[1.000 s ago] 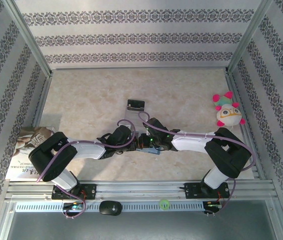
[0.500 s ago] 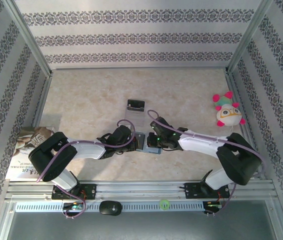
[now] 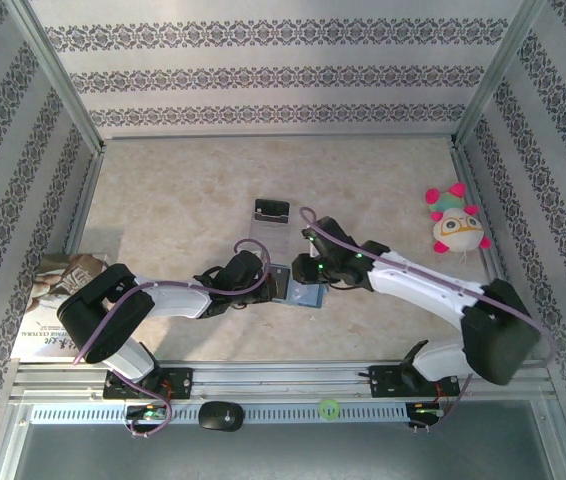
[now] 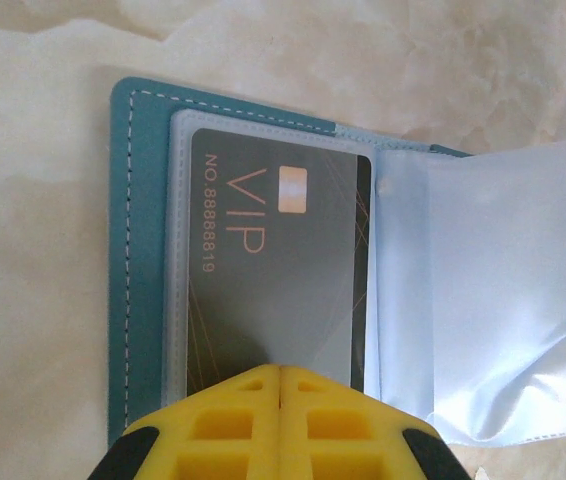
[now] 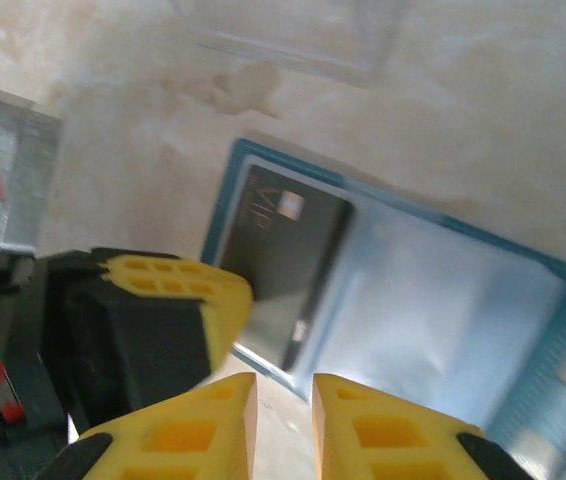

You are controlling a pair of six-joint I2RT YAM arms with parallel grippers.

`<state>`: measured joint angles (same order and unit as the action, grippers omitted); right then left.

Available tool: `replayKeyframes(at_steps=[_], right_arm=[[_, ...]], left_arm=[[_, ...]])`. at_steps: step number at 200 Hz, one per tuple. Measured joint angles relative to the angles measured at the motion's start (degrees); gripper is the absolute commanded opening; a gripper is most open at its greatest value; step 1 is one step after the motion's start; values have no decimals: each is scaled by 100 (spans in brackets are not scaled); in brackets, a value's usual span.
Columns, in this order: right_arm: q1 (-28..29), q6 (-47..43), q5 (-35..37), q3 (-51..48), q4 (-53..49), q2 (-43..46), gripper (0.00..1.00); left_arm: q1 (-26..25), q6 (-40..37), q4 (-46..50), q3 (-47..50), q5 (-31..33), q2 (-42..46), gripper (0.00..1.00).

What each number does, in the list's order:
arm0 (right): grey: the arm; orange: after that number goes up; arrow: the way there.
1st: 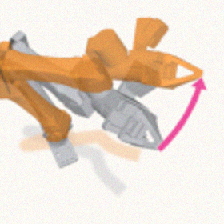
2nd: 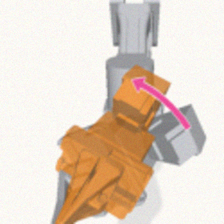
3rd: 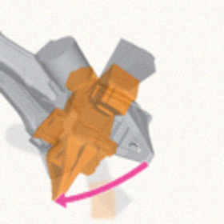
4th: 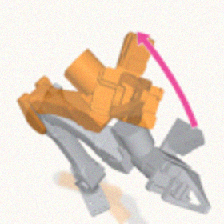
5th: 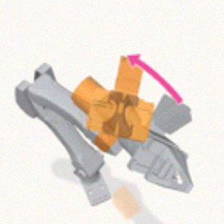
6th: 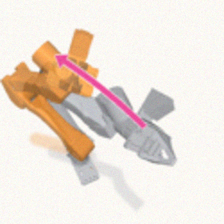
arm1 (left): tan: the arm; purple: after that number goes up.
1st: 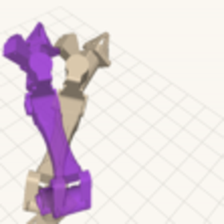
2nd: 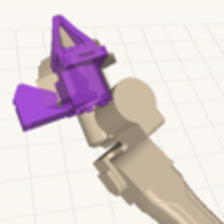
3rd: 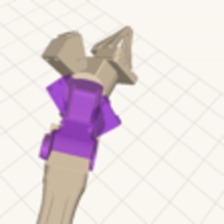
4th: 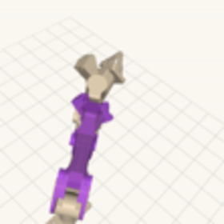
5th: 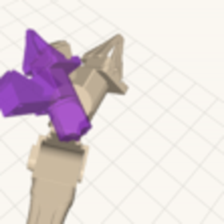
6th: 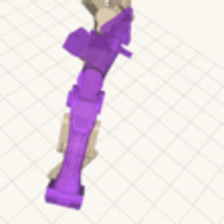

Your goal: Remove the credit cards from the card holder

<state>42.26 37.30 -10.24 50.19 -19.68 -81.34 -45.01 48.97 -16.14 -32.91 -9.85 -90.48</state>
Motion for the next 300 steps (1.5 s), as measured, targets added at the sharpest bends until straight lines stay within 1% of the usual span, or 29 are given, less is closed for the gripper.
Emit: replayKeyframes(at_steps=[17, 40, 56, 80, 104, 115, 135, 154, 173, 191, 203, 211, 219, 246, 269, 300], right_arm=[[-2, -22, -146, 37, 195, -498, 17], [-7, -4, -184, -271, 293, -911, 11], [-61, 79, -199, -675, 424, -903, 11], [-245, 199, -129, -1145, 636, -446, 13], [-317, 227, 146, -1259, 398, -66, 17], [-343, 166, 267, -1220, 232, 90, 22], [-350, -66, 315, -940, -9, 243, 29], [-275, -319, 249, -557, -7, 262, 30], [-101, -448, 96, -269, 157, 149, 31], [63, -498, 98, 2, 232, -205, 36], [162, -573, 168, 151, 229, -485, 34], [205, -610, 177, 199, 249, -640, 29], [227, -623, 149, 208, 282, -769, 25], [127, -487, -192, 114, 588, -1047, 25], [59, -297, -321, -57, 852, -1049, 23], [22, -59, -428, -138, 1034, -1049, 22]], left_arm=[[0, 0, 0, 0, 0, 0, 0], [0, 0, 0, 0, 2, 0, 0], [-4, 0, -2, 0, -42, 0, 0], [-35, 2, -15, 7, -87, 0, 0], [-68, 2, -15, 11, -109, 0, 0], [-68, 2, -11, 13, -107, 13, 0], [-68, -2, 142, 28, -103, 127, 0], [-68, -2, 382, 79, -98, 352, 0], [-68, -7, 542, 96, -46, 614, 7], [-68, -61, 592, 116, 59, 901, 20], [-68, -177, 588, 120, 149, 1038, 24], [-68, -251, 573, 122, 203, 1093, 25], [-68, -354, 520, 133, 243, 1102, 25], [-63, -640, 216, 188, 223, 863, 25], [22, -708, -37, 247, 153, 503, 17], [219, -713, -214, 389, 131, 367, 16]])
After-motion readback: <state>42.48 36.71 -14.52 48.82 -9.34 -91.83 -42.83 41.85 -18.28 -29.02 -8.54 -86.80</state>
